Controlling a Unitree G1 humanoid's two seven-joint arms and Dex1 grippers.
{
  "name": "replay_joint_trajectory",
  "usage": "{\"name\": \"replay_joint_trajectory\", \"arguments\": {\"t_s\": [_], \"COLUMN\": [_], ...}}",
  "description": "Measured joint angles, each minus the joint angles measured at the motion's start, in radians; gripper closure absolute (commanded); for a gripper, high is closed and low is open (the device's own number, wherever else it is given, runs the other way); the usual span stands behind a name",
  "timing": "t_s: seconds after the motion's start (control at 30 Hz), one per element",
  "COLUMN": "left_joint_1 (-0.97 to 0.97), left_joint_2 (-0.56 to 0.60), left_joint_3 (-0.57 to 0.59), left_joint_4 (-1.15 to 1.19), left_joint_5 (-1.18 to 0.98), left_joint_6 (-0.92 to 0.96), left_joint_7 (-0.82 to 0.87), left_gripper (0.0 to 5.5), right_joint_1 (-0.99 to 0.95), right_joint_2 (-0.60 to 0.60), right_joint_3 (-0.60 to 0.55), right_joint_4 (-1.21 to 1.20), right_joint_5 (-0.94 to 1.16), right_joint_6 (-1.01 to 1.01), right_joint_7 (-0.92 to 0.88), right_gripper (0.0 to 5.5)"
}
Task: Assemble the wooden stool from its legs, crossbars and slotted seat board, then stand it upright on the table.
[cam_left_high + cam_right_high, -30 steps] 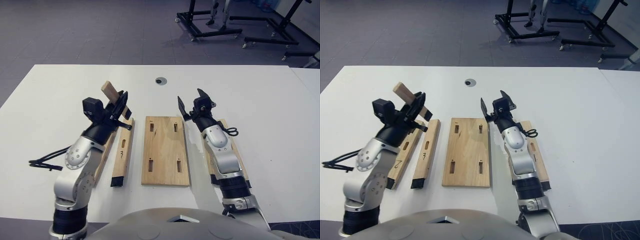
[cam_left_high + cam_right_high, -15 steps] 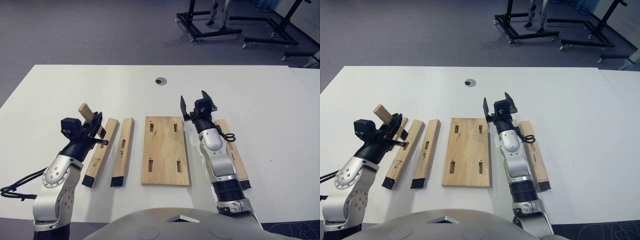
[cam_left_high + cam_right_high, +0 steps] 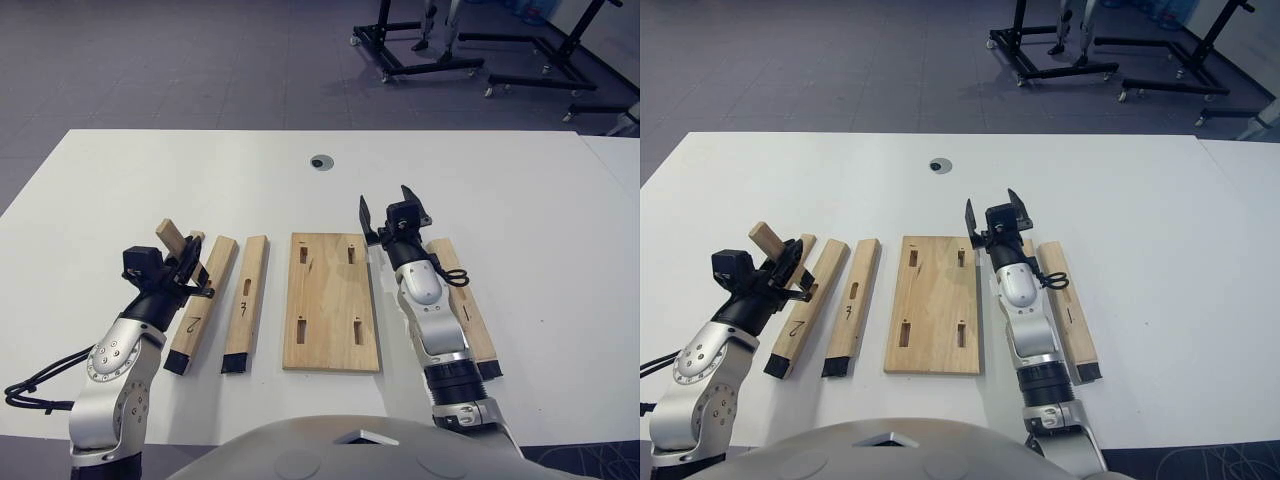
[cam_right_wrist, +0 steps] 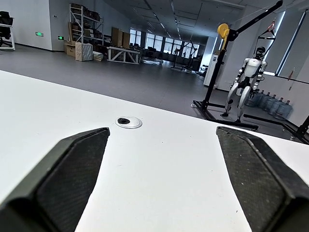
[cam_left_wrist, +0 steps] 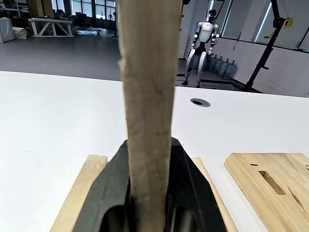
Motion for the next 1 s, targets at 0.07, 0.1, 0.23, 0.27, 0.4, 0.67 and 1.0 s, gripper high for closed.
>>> {"name": "replay_joint_trajectory", "arguments": {"t_s": [0.07,0.1,0.23,0.27,0.4,0.67,1.0], "left_joint_1": [0.013,0.021,0.031,0.033,0.029,0.02,-0.01], "left_joint_2": [-0.011,-0.013,-0.018,-0.018,-0.017,-0.019,-0.029], "left_joint_3": [-0.003,-0.005,-0.01,-0.01,-0.009,-0.017,-0.029], "left_joint_4": [-0.004,-0.006,-0.022,-0.022,0.001,0.022,0.042], "left_joint_5": [0.01,0.016,0.022,0.023,0.023,0.035,0.061], "left_joint_6": [0.0,0.0,0.0,0.001,0.002,-0.001,-0.012], "left_joint_7": [0.011,0.014,0.022,0.022,0.02,0.02,0.027], "left_gripper": [5.11,5.11,5.11,5.11,5.11,5.11,5.11], "right_joint_1": [0.0,0.0,0.001,0.001,0.001,0.001,-0.001], "right_joint_2": [-0.001,-0.002,-0.016,-0.018,-0.011,-0.008,-0.012], "right_joint_3": [0.0,-0.001,-0.008,-0.009,-0.008,-0.01,-0.013], "right_joint_4": [-0.005,-0.006,-0.01,-0.01,-0.015,-0.017,-0.016], "right_joint_5": [0.0,0.0,0.001,0.001,0.001,0.002,0.003], "right_joint_6": [0.0,0.001,0.002,0.002,0.003,0.012,0.024], "right_joint_7": [0.004,0.008,0.011,0.01,0.009,0.015,0.02], "right_gripper": [1.42,1.42,1.42,1.42,1.42,1.42,1.42]}}
